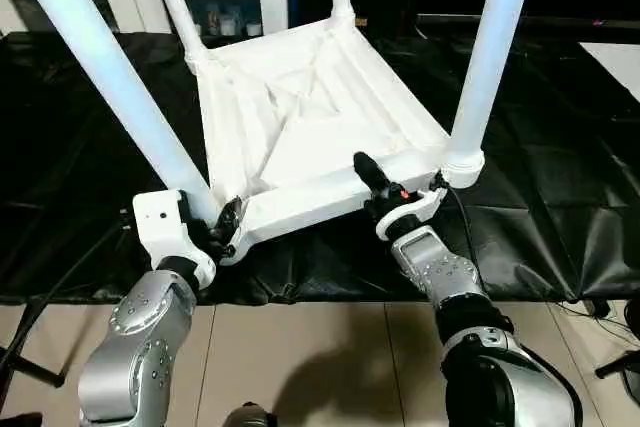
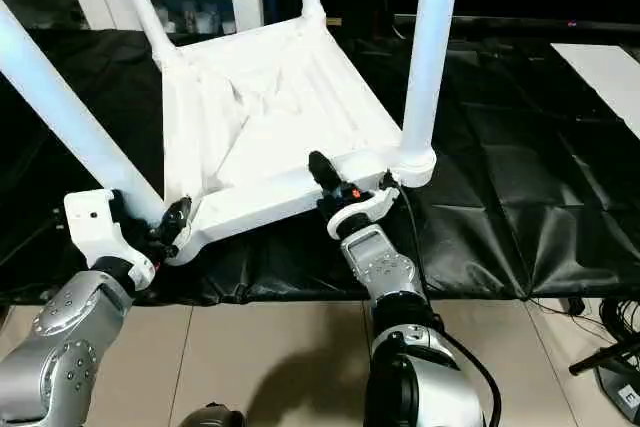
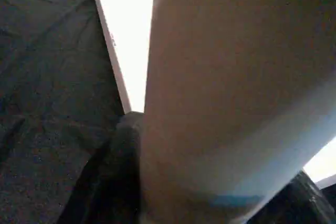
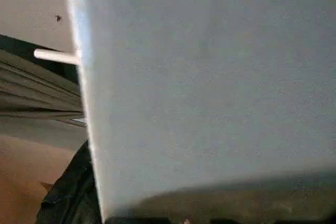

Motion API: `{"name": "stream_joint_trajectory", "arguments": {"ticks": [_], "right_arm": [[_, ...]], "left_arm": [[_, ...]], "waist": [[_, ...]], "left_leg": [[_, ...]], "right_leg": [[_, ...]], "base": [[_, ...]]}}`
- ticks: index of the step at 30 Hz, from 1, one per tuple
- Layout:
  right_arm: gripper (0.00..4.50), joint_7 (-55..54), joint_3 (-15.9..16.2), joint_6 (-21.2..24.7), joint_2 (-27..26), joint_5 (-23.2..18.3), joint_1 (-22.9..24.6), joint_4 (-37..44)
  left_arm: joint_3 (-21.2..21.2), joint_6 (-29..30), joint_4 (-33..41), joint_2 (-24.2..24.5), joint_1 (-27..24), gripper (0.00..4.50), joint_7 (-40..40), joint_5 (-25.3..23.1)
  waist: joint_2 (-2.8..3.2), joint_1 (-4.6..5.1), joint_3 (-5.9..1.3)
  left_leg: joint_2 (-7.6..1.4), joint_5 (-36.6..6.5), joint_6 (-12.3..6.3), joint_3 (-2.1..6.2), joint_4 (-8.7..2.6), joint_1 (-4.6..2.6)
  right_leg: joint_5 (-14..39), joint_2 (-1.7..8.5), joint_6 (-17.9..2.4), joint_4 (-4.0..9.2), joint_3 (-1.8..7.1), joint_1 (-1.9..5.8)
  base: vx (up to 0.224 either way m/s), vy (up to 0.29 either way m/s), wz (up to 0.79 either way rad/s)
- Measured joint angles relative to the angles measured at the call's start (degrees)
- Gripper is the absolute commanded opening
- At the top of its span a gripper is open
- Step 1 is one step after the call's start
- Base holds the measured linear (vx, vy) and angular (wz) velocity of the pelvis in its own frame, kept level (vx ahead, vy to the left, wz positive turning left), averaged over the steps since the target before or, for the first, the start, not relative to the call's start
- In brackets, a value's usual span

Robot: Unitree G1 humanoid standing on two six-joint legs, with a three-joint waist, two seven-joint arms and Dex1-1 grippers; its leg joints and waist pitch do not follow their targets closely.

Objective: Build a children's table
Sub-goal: Flip table

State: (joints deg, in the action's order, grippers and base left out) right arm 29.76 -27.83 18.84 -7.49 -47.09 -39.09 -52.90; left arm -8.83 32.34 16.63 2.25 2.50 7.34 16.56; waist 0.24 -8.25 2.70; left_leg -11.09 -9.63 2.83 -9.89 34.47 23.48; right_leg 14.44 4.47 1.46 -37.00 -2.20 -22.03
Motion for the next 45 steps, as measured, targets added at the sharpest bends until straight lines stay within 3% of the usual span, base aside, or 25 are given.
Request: {"name": "stream_joint_trajectory", "arguments": {"ticks": [3,4,5,14,15,17,22,26,31,37,41,45], "right_arm": [[2.31,-0.3,0.0,-0.6,0.1,0.4,-0.1,-0.1],[2.16,-0.5,0.0,-0.7,0.3,0.5,-0.1,-0.1],[2.07,-0.7,0.0,-0.9,0.4,0.5,-0.1,-0.1],[1.99,-6.0,-2.1,-4.6,0.9,0.6,-2.0,0.9],[1.99,-7.0,-2.1,-5.6,1.0,0.7,-2.6,1.3],[1.99,-8.3,-2.2,-6.7,1.6,1.3,-3.3,2.1],[1.98,-11.9,-3.5,-11.8,5.9,3.4,-3.5,6.4],[1.98,-15.0,-2.3,-14.8,8.0,7.6,-3.0,10.7],[1.98,-19.4,2.4,-16.2,11.7,15.3,-1.2,19.1],[1.98,-24.8,6.7,-16.1,12.4,21.9,0.0,25.5],[1.98,-27.8,10.4,-15.4,12.6,25.6,0.0,28.2],[1.98,-28.9,14.8,-14.9,14.0,31.6,-0.1,30.6]], "left_arm": [[0.0,-0.2,-0.5,0.2,0.2,2.24,0.4,0.0],[0.0,-0.3,-0.6,0.4,0.2,2.8,0.6,0.0],[0.1,-0.3,-0.7,0.7,0.3,2.94,1.1,0.2],[0.1,-0.2,1.0,4.5,-2.2,3.6,7.2,3.8],[0.1,-0.3,1.5,4.8,-2.9,3.83,7.7,4.0],[0.1,-0.7,2.0,5.4,-4.0,3.88,8.4,4.0],[-1.1,-2.8,2.2,7.7,-5.9,4.31,8.7,3.0],[1.0,-8.3,2.4,9.4,-6.6,4.49,10.5,0.0],[4.2,-18.2,4.5,13.9,-6.2,4.5,14.9,-4.5],[5.4,-28.8,7.3,17.2,-1.9,4.5,17.8,-8.6],[5.5,-29.7,9.5,19.1,1.3,4.5,18.5,-9.0],[4.6,-27.6,6.0,21.9,4.5,4.5,18.4,-9.7]], "waist": [[-0.1,-0.04,0.07],[-0.12,-0.04,0.07],[-0.13,-0.06,0.08],[-0.17,-0.43,0.14],[-0.17,-0.58,0.14],[-0.16,-0.99,0.15],[-0.13,-2.99,0.16],[-0.09,-3.19,0.18],[-0.02,-2.63,0.14],[-0.03,-1.04,0.14],[-0.04,-0.02,0.11],[-0.18,0.32,0.09]], "left_leg": [[-0.01,0.1,0.0,0.0,0.0,0.0],[0.0,0.1,0.02,0.0,0.0,0.0],[-0.01,0.1,0.03,0.0,0.0,0.0],[-0.01,0.1,0.02,0.02,0.0,0.07],[-0.01,0.2,0.05,0.02,0.0,0.08],[-0.01,0.1,0.25,0.02,-0.01,0.09],[-0.02,0.3,0.14,-0.08,0.01,0.35],[-0.01,0.6,0.11,-0.08,0.01,0.55],[0.0,0.6,0.16,-0.07,0.0,0.43],[0.03,0.7,0.2,-0.06,-0.01,0.39],[0.04,0.7,0.22,-0.08,-0.02,0.2],[0.08,0.7,0.24,-0.14,-0.09,-0.08]], "right_leg": [[0.0,0.0,0.0,-0.02,-0.01,0.0],[0.0,0.01,0.0,-0.02,-0.01,0.01],[0.0,0.0,0.0,-0.03,-0.02,0.01],[0.0,0.01,0.0,-0.06,-0.06,-0.05],[0.0,0.02,0.0,-0.07,-0.08,-0.04],[0.0,0.03,0.0,-0.07,-0.1,-0.02],[-0.1,0.13,0.2,-0.05,-0.11,0.04],[-0.3,0.17,0.4,-0.05,-0.12,-0.02],[-0.5,0.18,0.5,-0.06,-0.08,-0.01],[-0.8,0.17,0.5,-0.03,-0.03,-0.02],[-0.9,0.18,0.5,-0.06,0.02,0.05],[-1.0,0.17,0.5,-0.09,0.13,0.14]], "base": [[0.0,0.0,0.0],[0.0,0.0,0.0],[0.0,0.0,0.0],[0.0,0.0,0.0],[0.0,0.0,0.0],[0.0,0.0,0.0],[0.0,0.0,0.0],[0.0,0.0,0.0],[0.0,0.0,0.0],[0.0,0.0,0.0],[0.0,0.0,0.0],[0.0,0.0,0.0]]}}
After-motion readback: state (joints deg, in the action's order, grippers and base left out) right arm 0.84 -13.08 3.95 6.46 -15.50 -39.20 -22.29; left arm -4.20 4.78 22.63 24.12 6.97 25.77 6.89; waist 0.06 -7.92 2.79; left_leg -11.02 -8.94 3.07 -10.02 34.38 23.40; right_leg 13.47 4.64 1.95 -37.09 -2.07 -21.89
